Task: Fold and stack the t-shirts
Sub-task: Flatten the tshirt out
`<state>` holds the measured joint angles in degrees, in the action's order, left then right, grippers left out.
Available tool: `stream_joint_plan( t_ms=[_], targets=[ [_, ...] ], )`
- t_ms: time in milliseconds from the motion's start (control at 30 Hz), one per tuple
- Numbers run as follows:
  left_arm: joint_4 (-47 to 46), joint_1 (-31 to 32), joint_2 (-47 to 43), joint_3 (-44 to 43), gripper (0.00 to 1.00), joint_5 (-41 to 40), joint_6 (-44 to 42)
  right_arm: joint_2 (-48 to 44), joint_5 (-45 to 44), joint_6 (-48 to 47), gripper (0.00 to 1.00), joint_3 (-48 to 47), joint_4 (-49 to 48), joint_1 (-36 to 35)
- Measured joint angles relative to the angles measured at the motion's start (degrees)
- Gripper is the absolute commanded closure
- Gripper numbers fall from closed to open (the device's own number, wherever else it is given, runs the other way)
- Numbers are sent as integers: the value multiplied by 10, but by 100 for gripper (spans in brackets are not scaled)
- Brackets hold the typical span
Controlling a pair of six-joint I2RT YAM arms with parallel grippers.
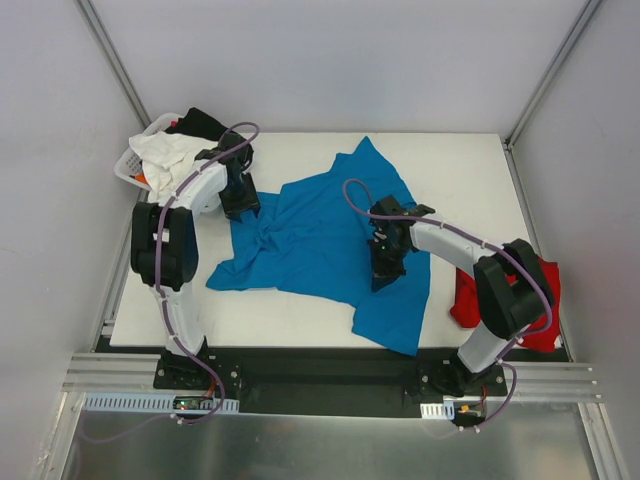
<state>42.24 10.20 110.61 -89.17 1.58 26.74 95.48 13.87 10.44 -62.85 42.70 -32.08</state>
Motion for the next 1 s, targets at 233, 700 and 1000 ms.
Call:
stream_joint_plan(
  t_ms=[233,700,1000],
  targets=[
    [4,-1,50,-43,54,-35,-12,0,0,2,99,-1,0,-8],
    [13,-17,57,-189,79,-6,-8,6,1,-1,99,-16,9,-10],
    [66,-58,54,-197,50,-78,13,-14,-7,-2,99,3,20,-12]
  ],
)
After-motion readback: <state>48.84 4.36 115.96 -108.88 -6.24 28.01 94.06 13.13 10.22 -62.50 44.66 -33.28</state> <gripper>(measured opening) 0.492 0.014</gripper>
